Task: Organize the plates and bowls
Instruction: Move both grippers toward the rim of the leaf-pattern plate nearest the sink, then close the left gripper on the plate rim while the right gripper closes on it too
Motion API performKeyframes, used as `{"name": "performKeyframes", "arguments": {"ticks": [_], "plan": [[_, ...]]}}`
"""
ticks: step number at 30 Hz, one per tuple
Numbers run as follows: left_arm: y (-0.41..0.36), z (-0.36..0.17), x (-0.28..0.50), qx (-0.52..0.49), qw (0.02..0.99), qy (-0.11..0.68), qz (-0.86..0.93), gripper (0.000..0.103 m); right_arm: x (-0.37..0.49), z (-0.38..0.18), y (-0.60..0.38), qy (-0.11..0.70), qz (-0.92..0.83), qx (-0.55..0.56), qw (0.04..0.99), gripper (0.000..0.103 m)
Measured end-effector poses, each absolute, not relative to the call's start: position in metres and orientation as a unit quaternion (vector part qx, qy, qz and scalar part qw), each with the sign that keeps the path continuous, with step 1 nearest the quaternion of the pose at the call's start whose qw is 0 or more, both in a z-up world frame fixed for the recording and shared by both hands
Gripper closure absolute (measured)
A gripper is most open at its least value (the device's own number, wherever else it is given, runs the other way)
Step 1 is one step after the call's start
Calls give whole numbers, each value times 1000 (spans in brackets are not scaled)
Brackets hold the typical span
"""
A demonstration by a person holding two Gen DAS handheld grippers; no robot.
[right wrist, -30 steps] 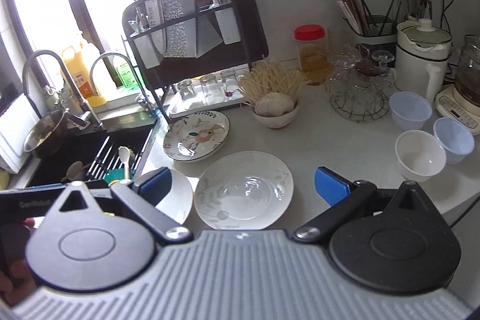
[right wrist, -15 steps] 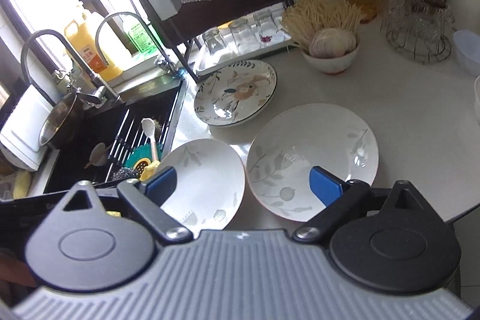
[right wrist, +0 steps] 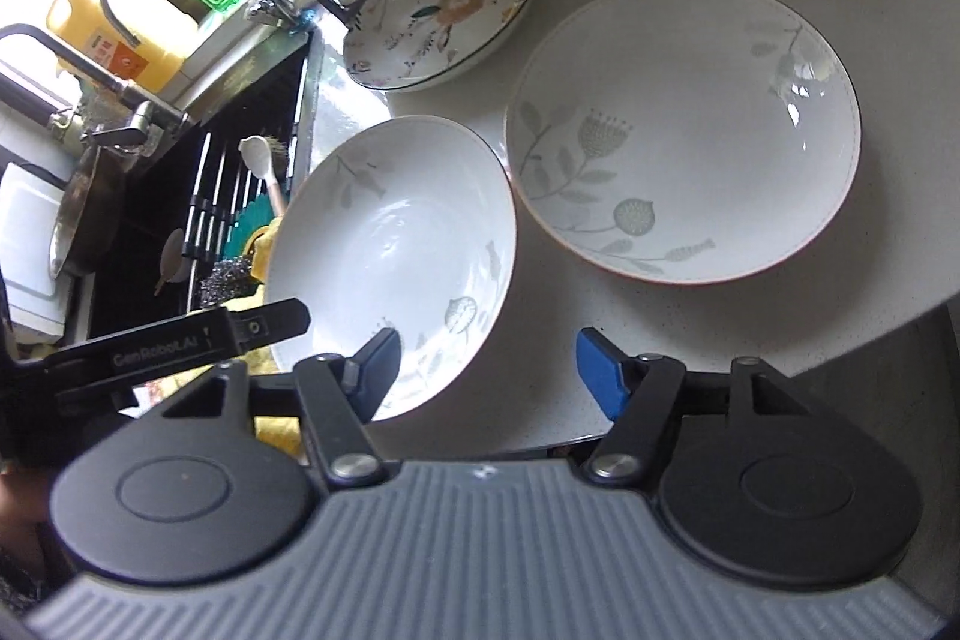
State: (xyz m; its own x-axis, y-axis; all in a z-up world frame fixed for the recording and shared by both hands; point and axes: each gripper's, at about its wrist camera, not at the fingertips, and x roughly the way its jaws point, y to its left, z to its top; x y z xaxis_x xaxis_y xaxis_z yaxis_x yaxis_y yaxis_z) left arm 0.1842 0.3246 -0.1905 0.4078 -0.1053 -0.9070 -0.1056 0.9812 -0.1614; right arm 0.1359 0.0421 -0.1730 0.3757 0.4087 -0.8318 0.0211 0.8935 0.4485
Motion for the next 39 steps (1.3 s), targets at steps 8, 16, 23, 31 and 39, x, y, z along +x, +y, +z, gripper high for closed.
{"name": "performKeyframes", "arguments": {"ticks": [8,16,23,31,39], "plan": [[342,-209,203,-129,831,541,-6,30,150,-185,49,550,92,203,805,36],[354,-223,228,-134,833,536,-3,53,165,-192,55,566,104,222,787,37],[359,-226,239,-139,837,529,-18,60,177,-204,54,574,70,213,787,52],[363,-225,238,-152,835,528,-29,81,184,-206,58,568,73,209,793,77],[364,-223,234,-159,833,529,-31,84,192,-201,64,561,95,190,800,83]]}}
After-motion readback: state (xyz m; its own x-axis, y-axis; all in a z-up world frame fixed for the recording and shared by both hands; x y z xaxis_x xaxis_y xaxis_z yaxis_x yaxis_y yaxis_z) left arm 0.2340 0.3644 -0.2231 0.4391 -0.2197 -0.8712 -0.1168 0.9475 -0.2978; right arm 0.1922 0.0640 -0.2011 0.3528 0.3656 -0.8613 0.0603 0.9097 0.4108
